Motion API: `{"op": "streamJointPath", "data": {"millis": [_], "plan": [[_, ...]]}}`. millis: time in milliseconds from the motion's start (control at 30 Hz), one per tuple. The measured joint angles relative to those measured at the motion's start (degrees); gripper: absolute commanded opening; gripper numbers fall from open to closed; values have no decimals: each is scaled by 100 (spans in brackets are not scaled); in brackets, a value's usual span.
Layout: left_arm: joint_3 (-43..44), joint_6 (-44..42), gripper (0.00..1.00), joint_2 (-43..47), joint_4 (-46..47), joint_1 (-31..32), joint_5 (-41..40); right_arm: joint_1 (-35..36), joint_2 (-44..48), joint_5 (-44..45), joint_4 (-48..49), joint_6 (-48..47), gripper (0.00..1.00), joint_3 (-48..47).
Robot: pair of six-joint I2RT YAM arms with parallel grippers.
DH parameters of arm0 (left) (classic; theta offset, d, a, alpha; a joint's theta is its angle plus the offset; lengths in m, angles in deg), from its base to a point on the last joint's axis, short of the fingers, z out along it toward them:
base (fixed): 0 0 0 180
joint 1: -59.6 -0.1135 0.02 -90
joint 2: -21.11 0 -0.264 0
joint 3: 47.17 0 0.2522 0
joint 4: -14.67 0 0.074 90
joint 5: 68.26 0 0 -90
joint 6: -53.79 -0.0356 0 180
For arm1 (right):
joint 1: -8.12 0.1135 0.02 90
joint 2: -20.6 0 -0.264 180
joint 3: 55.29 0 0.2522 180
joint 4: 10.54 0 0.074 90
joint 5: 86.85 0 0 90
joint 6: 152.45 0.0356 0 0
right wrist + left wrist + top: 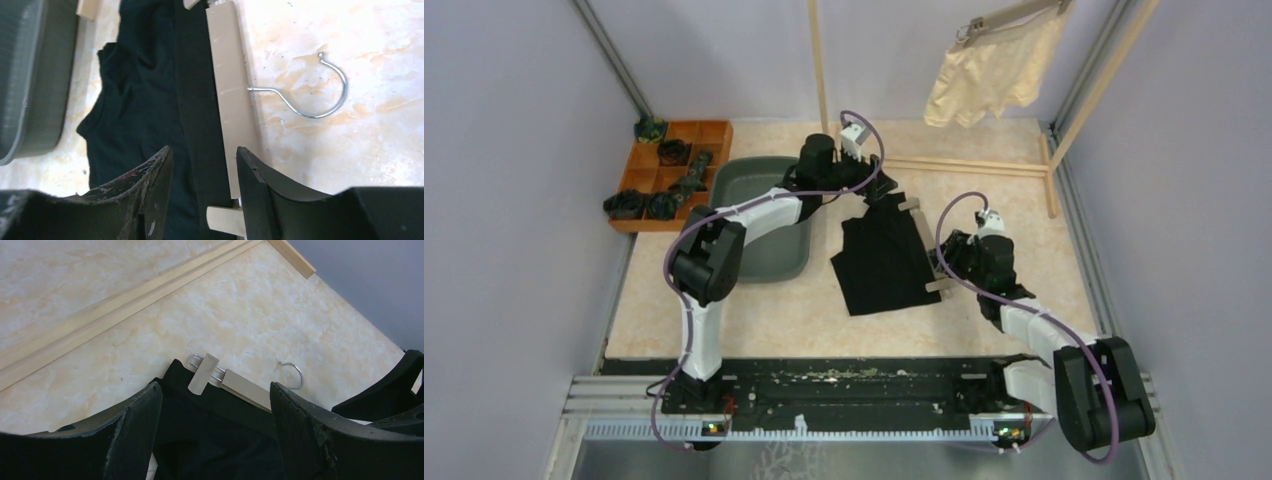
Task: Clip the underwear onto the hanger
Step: Pick up the hanger at the center of the board.
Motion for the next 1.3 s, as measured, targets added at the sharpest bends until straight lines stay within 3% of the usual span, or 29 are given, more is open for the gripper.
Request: {"op": "streamJointPath", "data": {"millis": [167,533,633,733,1300], "plan": [[291,11,84,-286,-409,66,13,39,-343,264,-638,-173,52,-426],[310,393,88,-317,-970,267,17,885,-774,1543,-1744,-645,53,-1226],[310,496,96,-317,-1073,313,24,894,-863,1757,-1919,-721,54,-1246],[310,608,100,-317,-1154,330,33,896,-977,1864,-2063,-774,54,-1307],[-79,890,100,111,-1191,343,-39,957,-1644,1899,-2280,-850,51,-1659]]}}
